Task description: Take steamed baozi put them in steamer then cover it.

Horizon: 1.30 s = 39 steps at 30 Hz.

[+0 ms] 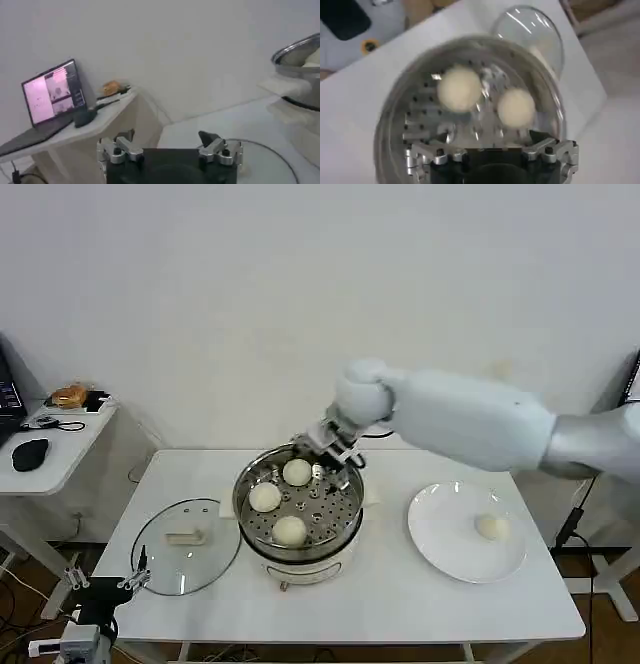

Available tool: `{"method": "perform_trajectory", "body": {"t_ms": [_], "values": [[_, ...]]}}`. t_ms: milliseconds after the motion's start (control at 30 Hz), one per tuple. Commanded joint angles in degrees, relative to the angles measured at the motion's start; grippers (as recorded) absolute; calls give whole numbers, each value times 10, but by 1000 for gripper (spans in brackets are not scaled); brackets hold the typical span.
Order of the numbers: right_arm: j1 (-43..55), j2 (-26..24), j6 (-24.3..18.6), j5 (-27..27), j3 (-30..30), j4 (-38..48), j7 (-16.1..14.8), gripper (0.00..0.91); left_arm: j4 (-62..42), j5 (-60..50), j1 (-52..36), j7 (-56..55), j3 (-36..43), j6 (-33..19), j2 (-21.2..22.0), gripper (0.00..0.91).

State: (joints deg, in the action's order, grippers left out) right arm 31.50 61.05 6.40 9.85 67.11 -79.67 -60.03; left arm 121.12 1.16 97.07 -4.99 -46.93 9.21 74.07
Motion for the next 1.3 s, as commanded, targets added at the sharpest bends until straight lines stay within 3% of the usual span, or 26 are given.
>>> {"method": "perform_trajectory", "body": {"t_ms": [33,200,400,533,700,867,1300], "values": [[23,-179,58,24,-1,-41,3,907,4,0,-6,1,14,3,-9,907],[-21,-303,62,-9,-11,-75,-2,907,8,-1,-12,1,28,5,-13,907],[-97,-374,49,-59,-40,-66,1,907,7,-4,-14,0,43,6,-12,907],[-211,-397,45,-99,-151,-46,3,907,3,-5,-13,0,48,4,-9,907],[-322,-397,35,-139,-224,-14,5,907,-1,-8,-12,0,49,4,-10,907],[-362,-376,35,-161,-264,23,8,907,0,-8,-10,0,46,5,-10,907],[-390,-293,31,-189,-303,133,12,907,-8,-7,-4,1,36,3,-12,907]]}}
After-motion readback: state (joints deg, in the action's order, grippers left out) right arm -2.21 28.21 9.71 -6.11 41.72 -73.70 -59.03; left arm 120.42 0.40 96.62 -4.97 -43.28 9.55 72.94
